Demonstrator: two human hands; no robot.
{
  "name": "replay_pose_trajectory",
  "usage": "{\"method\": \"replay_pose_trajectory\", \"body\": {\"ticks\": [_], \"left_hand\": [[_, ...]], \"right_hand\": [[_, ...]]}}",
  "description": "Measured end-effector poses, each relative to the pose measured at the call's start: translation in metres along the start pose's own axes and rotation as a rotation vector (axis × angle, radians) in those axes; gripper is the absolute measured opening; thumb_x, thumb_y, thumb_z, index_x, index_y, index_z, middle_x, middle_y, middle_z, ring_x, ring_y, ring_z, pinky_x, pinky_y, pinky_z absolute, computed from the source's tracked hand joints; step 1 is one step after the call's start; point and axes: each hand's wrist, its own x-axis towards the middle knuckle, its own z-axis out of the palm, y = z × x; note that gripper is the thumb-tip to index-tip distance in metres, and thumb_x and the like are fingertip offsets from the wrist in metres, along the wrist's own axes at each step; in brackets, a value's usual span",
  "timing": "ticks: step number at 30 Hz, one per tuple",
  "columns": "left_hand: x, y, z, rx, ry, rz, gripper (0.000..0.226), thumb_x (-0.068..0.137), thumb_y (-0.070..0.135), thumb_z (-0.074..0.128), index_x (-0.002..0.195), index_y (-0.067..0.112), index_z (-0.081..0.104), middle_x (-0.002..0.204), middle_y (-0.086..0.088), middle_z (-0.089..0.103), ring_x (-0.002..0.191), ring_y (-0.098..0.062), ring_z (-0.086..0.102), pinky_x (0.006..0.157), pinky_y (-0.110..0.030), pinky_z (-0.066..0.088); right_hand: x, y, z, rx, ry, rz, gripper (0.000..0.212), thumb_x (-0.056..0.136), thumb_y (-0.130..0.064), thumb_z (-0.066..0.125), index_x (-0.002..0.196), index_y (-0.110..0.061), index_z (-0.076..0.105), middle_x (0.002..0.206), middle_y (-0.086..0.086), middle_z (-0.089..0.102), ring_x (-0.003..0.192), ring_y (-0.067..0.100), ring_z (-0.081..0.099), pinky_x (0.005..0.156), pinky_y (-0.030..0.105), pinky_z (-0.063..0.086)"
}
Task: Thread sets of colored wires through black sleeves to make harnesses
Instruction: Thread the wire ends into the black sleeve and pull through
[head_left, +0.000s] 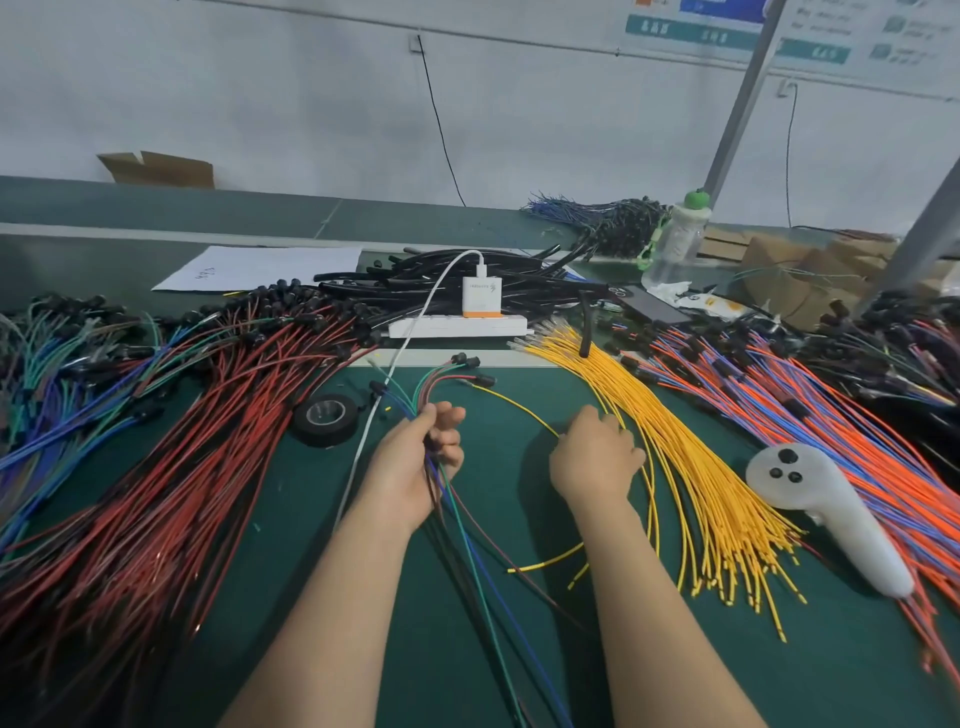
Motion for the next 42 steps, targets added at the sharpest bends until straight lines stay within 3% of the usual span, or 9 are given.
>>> {"method": "replay_pose_trajectory", "body": {"ticks": [7,12,15,19,24,28,31,37,42], "left_hand": [[-0.003,-0.002,0.001,0.126,0.0,0.035,0.02,0.101,0.013,0.042,0.087,0.007,0.055,0.059,0.0,0.049,0.033,0.0,0.029,0.031,-0.01,0.022],[-0.004,-0.002,0.004,0.184,0.012,-0.003,0.021,0.099,0.021,0.047,0.085,0.007,0.054,0.057,0.001,0.053,0.031,-0.001,0.026,0.03,-0.012,0.021],[-0.006,-0.011,0.017,0.353,0.013,0.031,0.025,0.095,0.032,0.053,0.085,0.009,0.054,0.052,0.004,0.059,0.031,-0.002,0.029,0.031,-0.013,0.023],[-0.006,-0.019,0.042,0.445,0.104,0.03,0.032,0.092,0.042,0.056,0.09,0.012,0.065,0.071,-0.004,0.068,0.06,-0.016,0.062,0.062,-0.026,0.048],[-0.012,0.004,0.066,0.349,0.136,0.164,0.025,0.103,0.023,0.038,0.08,0.016,0.047,0.048,0.004,0.06,0.042,-0.006,0.051,0.042,-0.017,0.043],[-0.044,0.044,0.101,0.082,-0.268,0.184,0.027,0.101,0.024,0.037,0.079,0.015,0.048,0.053,0.006,0.054,0.035,0.001,0.042,0.033,-0.009,0.032],[-0.058,0.054,0.131,0.027,-0.507,0.155,0.026,0.1,0.025,0.037,0.083,0.016,0.054,0.05,0.01,0.041,0.032,-0.003,0.031,0.029,-0.013,0.026],[-0.018,-0.001,0.163,0.195,-0.398,-0.069,0.037,0.102,0.03,0.031,0.082,0.009,0.053,0.038,0.009,0.031,0.027,-0.002,0.023,0.027,-0.011,0.015],[0.024,-0.064,0.169,0.218,-0.238,-0.206,0.031,0.102,0.02,0.035,0.073,0.013,0.044,0.041,0.007,0.037,0.025,0.0,0.021,0.025,-0.011,0.014]], "right_hand": [[-0.007,-0.01,-0.001,-0.009,-0.022,-0.038,0.03,0.09,-0.008,0.052,0.12,-0.006,0.048,0.126,0.015,0.054,0.12,0.034,0.047,0.101,0.044,0.033],[-0.013,-0.013,-0.024,0.455,0.076,-0.06,0.03,0.093,0.003,0.044,0.122,-0.004,0.046,0.13,0.014,0.044,0.099,0.027,0.051,0.084,0.034,0.04],[-0.028,-0.031,-0.035,0.541,0.115,-0.181,0.027,0.095,-0.002,0.043,0.12,-0.006,0.053,0.125,0.012,0.052,0.107,0.027,0.053,0.088,0.031,0.038],[-0.055,-0.047,-0.039,0.599,-0.052,-0.364,0.014,0.095,-0.013,0.047,0.102,-0.01,0.058,0.098,0.01,0.066,0.091,0.028,0.062,0.072,0.031,0.046],[-0.04,-0.006,-0.064,0.924,-0.191,-0.331,0.018,0.088,-0.007,0.059,0.083,-0.025,0.057,0.087,0.005,0.071,0.087,0.024,0.067,0.083,0.037,0.051],[0.011,0.052,-0.075,0.608,0.195,-0.029,0.017,0.092,-0.013,0.054,0.106,-0.014,0.065,0.104,0.005,0.068,0.103,0.025,0.062,0.088,0.031,0.047],[0.045,0.08,-0.07,0.258,0.133,0.091,0.032,0.095,-0.016,0.05,0.124,-0.008,0.059,0.124,0.014,0.06,0.115,0.034,0.054,0.096,0.045,0.046],[0.087,0.097,-0.054,0.033,0.069,0.205,0.033,0.092,-0.016,0.055,0.124,-0.009,0.054,0.133,0.014,0.049,0.127,0.036,0.038,0.106,0.05,0.029],[0.108,0.103,-0.04,-0.021,0.139,0.236,0.035,0.092,-0.014,0.054,0.126,-0.011,0.051,0.136,0.015,0.045,0.127,0.036,0.037,0.104,0.047,0.029]]}}
